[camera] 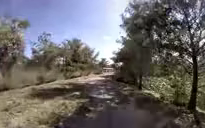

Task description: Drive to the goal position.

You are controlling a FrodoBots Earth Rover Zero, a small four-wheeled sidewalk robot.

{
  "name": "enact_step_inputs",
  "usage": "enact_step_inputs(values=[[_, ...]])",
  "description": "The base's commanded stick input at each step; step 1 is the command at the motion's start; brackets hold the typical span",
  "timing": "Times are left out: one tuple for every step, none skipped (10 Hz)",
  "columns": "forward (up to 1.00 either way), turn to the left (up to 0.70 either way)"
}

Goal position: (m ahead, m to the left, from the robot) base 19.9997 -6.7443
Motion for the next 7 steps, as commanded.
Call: enact_step_inputs(values=[[0.70, 0.00], [0.70, 0.00], [0.70, 0.00], [0.70, 0.00], [0.70, 0.00], [0.70, 0.00], [0.70, 0.00]])
